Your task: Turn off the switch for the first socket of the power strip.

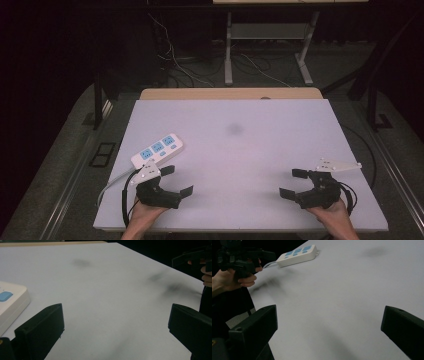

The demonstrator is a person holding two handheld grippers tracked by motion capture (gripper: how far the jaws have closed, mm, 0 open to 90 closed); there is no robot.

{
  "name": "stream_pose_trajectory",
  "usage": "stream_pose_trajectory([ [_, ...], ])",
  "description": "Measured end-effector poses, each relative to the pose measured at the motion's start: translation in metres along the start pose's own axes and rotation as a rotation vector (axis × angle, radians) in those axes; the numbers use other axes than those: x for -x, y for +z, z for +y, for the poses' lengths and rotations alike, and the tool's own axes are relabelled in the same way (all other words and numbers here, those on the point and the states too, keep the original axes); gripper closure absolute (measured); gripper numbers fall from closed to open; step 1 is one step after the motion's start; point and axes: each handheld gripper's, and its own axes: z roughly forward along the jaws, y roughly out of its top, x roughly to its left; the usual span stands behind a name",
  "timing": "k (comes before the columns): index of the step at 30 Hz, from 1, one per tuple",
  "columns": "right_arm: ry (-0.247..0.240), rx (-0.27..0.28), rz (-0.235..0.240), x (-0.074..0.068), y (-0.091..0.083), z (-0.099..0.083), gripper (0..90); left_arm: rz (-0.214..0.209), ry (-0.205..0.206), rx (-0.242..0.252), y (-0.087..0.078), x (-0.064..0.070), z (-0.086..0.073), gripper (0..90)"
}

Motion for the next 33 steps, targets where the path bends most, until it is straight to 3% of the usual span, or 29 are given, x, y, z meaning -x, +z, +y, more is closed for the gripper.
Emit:
stream_pose_trajectory([
  [15,0.011,-0.014,-0.002,0.002,-0.002,-0.001,0.5,-0.028,0.004,-0.033,0.003,0.007,0.003,0.0],
  [20,0.016,-0.019,-0.001,0.003,-0.001,-0.002,0.5,-0.032,0.024,-0.046,0.003,0.01,0.006,0.0],
  [33,0.011,-0.021,-0.006,0.003,-0.002,-0.002,0.5,-0.027,0.003,-0.048,-0.003,0.007,0.014,0.0],
])
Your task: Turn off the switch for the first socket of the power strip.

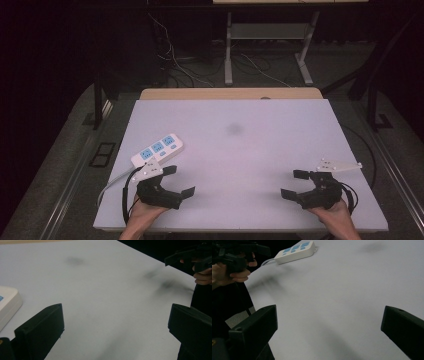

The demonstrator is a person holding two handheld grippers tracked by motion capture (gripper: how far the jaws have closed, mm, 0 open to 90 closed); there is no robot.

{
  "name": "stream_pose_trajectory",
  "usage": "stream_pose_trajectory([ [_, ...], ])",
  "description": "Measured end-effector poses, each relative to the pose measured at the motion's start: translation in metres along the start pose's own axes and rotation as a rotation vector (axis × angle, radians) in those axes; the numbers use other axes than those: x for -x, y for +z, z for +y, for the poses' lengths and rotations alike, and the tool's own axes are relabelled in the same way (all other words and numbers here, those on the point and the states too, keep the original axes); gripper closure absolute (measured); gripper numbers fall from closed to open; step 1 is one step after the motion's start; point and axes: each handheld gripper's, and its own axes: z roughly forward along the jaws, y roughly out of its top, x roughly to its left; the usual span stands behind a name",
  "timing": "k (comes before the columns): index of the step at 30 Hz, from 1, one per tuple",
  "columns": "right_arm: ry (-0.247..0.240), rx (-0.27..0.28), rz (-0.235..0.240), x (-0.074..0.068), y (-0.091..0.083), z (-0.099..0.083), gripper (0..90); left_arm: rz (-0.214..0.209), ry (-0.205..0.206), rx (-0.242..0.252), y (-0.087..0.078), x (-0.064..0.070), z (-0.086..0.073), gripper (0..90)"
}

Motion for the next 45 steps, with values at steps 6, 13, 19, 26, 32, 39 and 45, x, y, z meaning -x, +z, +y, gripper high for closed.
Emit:
stream_pose_trajectory([
  [6,0.001,0.0,-0.002,0.0,0.0,0.0,0.5,0.008,-0.004,-0.013,-0.002,-0.002,0.004,0.0],
  [13,0.001,0.0,-0.003,0.001,-0.001,0.0,0.5,0.012,-0.004,-0.025,-0.002,-0.005,0.01,0.0],
  [19,0.002,-0.001,-0.002,0.001,-0.001,0.0,0.5,0.012,-0.006,-0.028,-0.003,-0.008,0.015,0.0],
  [26,0.002,0.001,-0.002,0.001,-0.001,0.0,0.5,0.016,-0.005,-0.042,-0.006,-0.012,0.023,0.0],
  [32,0.0,-0.001,-0.002,0.001,-0.001,0.0,0.5,0.022,-0.005,-0.049,-0.008,-0.015,0.027,0.0],
  [39,0.0,-0.002,-0.002,0.001,-0.001,0.0,0.5,0.034,-0.002,-0.06,-0.012,-0.02,0.034,0.0],
  [45,0.002,-0.004,-0.004,0.001,0.0,0.0,0.5,0.049,-0.005,-0.065,-0.017,-0.029,0.04,0.0],
])
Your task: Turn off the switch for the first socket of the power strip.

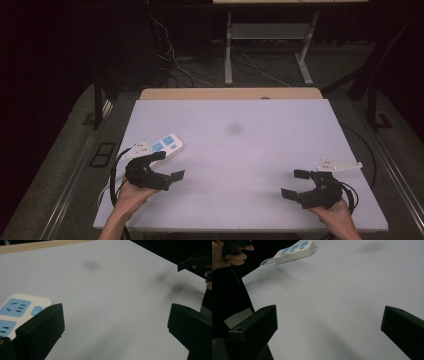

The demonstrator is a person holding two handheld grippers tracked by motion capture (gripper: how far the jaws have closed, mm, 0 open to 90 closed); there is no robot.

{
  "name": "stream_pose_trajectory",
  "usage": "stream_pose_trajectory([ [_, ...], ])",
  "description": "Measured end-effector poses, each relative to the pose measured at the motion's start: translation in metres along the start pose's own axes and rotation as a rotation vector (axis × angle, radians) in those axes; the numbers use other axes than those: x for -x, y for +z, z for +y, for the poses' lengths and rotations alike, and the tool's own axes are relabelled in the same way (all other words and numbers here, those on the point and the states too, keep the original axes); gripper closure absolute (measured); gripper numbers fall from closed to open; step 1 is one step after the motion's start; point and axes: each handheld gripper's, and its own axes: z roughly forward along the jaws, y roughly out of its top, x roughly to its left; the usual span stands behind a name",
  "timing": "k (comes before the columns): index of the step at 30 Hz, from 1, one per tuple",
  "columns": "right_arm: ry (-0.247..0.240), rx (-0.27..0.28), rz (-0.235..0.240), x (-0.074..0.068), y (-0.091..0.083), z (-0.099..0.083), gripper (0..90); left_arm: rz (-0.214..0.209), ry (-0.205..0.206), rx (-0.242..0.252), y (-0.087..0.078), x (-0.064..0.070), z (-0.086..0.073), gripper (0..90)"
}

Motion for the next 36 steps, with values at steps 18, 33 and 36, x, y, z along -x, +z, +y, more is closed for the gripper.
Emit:
stream_pose_trajectory([
  [18,-0.009,-0.003,0.001,0.0,0.0,0.0,0.5,0.052,-0.016,-0.079,-0.004,-0.022,0.005,0.4],
  [33,-0.008,-0.01,-0.001,0.001,0.0,-0.001,0.5,0.08,-0.013,-0.137,-0.006,-0.041,0.021,0.6],
  [36,-0.007,-0.009,0.0,0.001,0.0,-0.001,0.5,0.084,-0.013,-0.144,-0.006,-0.044,0.024,0.7],
])
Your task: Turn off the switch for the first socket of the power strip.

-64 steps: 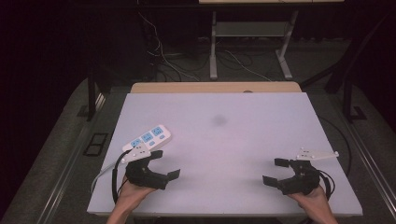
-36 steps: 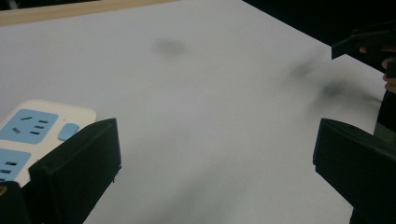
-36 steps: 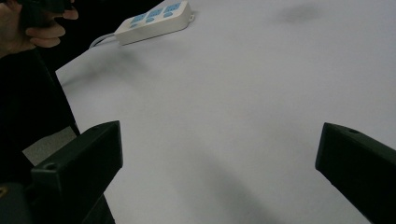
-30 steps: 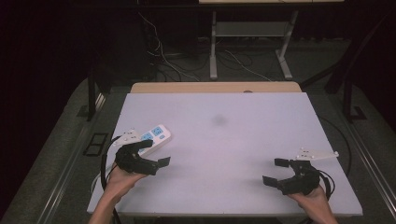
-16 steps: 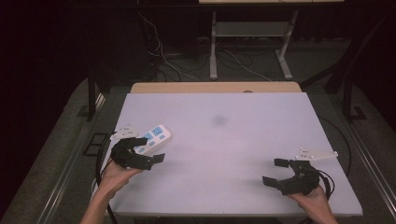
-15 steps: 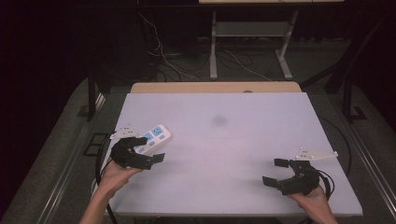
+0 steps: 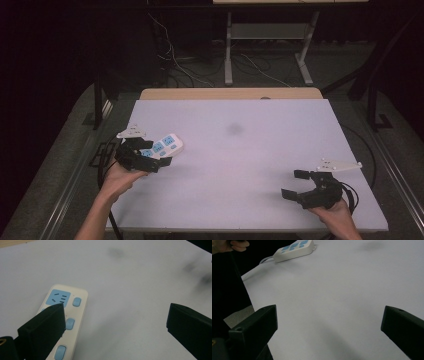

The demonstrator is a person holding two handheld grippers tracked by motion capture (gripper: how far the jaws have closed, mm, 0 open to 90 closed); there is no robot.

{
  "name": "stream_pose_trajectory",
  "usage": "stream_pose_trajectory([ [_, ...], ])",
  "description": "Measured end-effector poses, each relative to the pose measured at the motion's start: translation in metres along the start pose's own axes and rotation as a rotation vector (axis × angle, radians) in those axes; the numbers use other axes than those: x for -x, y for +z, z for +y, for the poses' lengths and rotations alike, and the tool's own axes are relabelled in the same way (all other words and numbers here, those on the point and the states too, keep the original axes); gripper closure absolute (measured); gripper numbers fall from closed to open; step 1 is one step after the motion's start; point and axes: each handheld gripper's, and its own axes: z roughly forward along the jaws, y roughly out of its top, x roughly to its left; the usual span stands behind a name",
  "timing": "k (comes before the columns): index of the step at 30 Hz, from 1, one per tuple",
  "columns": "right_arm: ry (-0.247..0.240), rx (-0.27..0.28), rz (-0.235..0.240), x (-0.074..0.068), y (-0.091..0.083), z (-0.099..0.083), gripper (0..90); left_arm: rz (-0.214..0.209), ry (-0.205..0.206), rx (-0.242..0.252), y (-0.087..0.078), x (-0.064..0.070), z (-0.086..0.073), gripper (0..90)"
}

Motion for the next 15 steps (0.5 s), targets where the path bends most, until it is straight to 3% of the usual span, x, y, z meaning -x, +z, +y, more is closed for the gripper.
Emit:
stream_pose_trajectory([
  [15,0.001,-0.003,-0.007,0.002,0.0,0.0,0.5,0.027,-0.039,-0.047,0.001,-0.021,-0.001,1.5],
])
